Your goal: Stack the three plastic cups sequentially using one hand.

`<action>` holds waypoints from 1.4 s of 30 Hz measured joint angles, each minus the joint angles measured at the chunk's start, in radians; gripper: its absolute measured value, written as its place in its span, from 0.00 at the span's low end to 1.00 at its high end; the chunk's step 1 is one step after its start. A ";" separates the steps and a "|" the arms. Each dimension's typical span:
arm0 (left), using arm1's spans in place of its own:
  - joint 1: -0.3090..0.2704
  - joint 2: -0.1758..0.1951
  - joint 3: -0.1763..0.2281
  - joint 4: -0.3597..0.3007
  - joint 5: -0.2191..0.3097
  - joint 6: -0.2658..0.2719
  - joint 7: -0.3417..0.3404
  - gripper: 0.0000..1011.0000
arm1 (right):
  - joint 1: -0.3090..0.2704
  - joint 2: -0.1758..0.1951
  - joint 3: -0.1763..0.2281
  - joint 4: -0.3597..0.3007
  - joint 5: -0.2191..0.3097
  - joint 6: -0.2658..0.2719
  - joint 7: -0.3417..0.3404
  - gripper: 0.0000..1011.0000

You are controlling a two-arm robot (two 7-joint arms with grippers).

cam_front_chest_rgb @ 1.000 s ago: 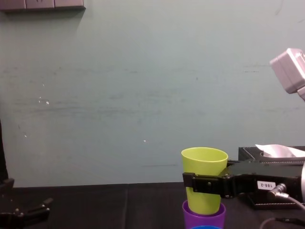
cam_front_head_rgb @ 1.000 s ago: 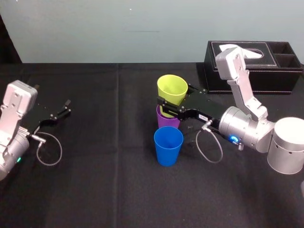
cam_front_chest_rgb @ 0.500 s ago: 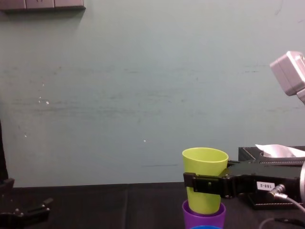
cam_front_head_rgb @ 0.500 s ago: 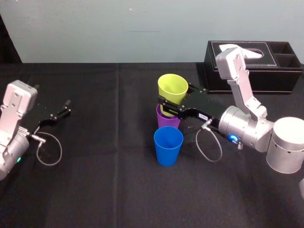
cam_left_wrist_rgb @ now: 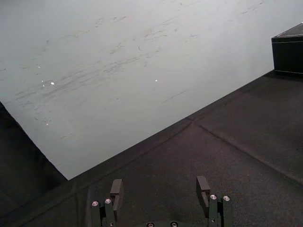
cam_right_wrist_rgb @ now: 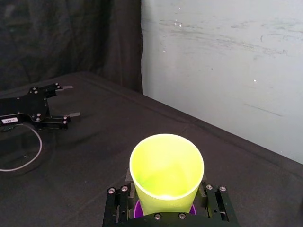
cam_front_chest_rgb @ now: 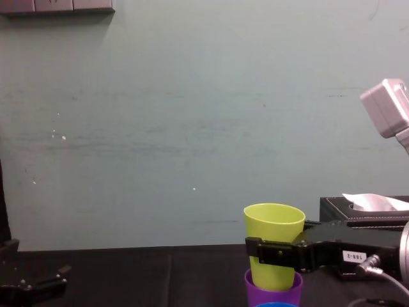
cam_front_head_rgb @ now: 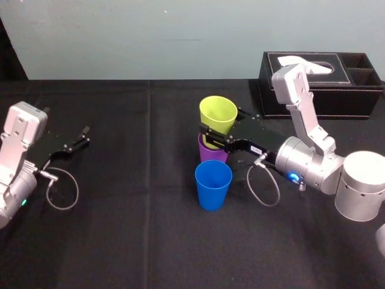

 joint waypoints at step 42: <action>0.000 0.000 0.000 0.000 0.000 0.000 0.000 1.00 | 0.003 -0.012 -0.005 0.035 -0.008 -0.012 0.003 0.99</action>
